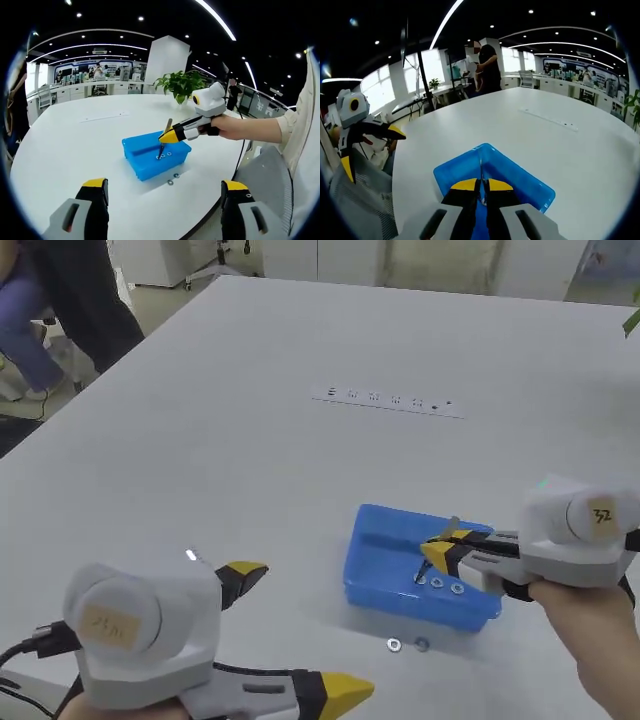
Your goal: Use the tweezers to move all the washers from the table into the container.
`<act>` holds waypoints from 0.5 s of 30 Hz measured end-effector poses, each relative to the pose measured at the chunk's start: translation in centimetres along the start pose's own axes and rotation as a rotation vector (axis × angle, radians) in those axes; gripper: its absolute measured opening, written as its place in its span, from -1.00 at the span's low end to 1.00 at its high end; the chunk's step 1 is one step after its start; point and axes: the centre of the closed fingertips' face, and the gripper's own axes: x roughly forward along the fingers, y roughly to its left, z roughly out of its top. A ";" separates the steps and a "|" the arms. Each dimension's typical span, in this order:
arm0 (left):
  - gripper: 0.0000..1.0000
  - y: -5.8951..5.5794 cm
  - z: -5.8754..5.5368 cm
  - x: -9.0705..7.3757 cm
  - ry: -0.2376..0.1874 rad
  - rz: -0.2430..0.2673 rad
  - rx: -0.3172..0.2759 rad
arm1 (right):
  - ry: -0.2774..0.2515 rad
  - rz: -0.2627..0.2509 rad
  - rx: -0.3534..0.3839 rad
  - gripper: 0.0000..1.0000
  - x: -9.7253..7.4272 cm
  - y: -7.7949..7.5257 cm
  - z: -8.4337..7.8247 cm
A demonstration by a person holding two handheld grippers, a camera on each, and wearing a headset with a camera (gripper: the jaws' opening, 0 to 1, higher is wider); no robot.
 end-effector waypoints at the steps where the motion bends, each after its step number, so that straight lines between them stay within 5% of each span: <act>1: 0.91 0.0 0.2 0.0 -0.009 -0.003 0.001 | 0.004 0.000 0.001 -0.97 0.0 0.0 -0.1; 4: 0.91 0.0 0.4 0.1 -0.026 -0.013 -0.011 | 0.025 -0.006 -0.008 -0.97 0.1 -0.1 -0.5; 9: 0.91 -0.1 -0.1 0.2 0.013 -0.023 0.017 | 0.013 -0.011 -0.003 -0.96 0.1 -0.3 -0.6; 15: 0.91 -0.1 0.7 -0.1 -0.006 -0.014 0.020 | 0.005 0.003 0.011 -0.95 0.3 -0.3 -0.4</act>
